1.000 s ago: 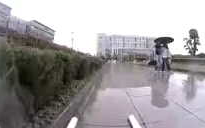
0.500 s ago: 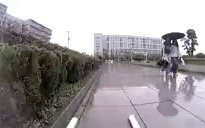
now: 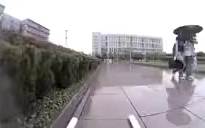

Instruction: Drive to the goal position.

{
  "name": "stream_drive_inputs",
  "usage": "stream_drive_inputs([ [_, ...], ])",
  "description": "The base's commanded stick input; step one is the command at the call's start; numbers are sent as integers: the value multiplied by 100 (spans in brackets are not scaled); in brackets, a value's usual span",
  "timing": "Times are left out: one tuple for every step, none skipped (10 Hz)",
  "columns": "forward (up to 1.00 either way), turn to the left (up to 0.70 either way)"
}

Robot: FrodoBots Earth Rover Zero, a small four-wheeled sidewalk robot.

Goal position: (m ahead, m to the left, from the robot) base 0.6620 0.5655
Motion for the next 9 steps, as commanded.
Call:
stream_drive_inputs([
  [70,0],
  [70,0],
  [70,0],
  [70,0],
  [70,0],
  [70,0],
  [70,0],
  [70,0],
  [70,0],
])
